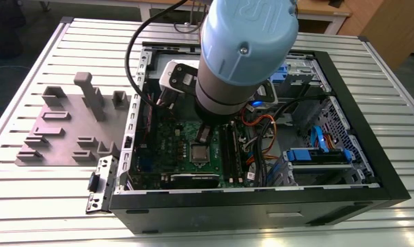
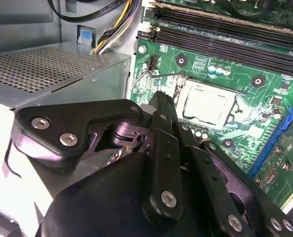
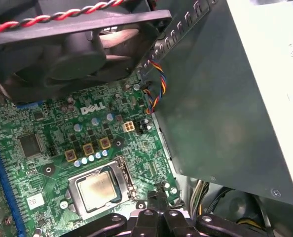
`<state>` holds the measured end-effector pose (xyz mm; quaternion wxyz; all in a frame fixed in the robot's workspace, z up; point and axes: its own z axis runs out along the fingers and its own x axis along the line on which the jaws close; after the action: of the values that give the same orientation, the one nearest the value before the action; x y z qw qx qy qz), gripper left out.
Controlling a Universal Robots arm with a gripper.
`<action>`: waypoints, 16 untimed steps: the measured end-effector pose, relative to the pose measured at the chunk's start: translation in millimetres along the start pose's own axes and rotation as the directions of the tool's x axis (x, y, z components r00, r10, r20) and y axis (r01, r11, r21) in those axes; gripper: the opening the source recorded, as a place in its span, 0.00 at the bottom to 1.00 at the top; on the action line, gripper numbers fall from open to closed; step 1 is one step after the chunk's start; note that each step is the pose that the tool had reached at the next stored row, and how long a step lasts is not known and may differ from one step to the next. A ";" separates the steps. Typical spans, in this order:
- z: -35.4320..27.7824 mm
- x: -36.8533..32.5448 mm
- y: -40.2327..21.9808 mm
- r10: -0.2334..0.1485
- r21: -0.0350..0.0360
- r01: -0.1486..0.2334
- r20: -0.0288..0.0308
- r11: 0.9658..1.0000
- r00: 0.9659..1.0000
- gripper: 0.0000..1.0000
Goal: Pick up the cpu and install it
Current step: 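Close the cpu cover, then install the first cpu locking lever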
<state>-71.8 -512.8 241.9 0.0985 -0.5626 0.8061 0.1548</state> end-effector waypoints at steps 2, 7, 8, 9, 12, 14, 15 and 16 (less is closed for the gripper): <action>-0.7 1.9 -0.7 0.000 0.001 0.000 -0.004 1.000 1.000 0.11; -2.9 7.1 -2.4 0.000 0.005 0.000 -0.015 1.000 1.000 0.11; -2.9 7.1 -2.4 0.000 0.005 0.000 -0.015 1.000 1.000 0.11; -2.9 7.1 -2.4 0.000 0.005 0.000 -0.015 1.000 1.000 0.11; -2.9 7.1 -2.5 0.000 0.005 0.000 -0.015 1.000 1.000 0.11; -2.9 7.1 -2.5 0.000 0.005 0.000 -0.015 1.000 1.000 0.11; -2.9 7.1 -2.5 0.000 0.005 0.000 -0.015 1.000 1.000 0.11; -2.9 7.1 -2.5 0.000 0.005 0.000 -0.015 1.000 1.000 0.11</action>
<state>-71.9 -520.8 241.9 0.0940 -0.5636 0.8071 0.1485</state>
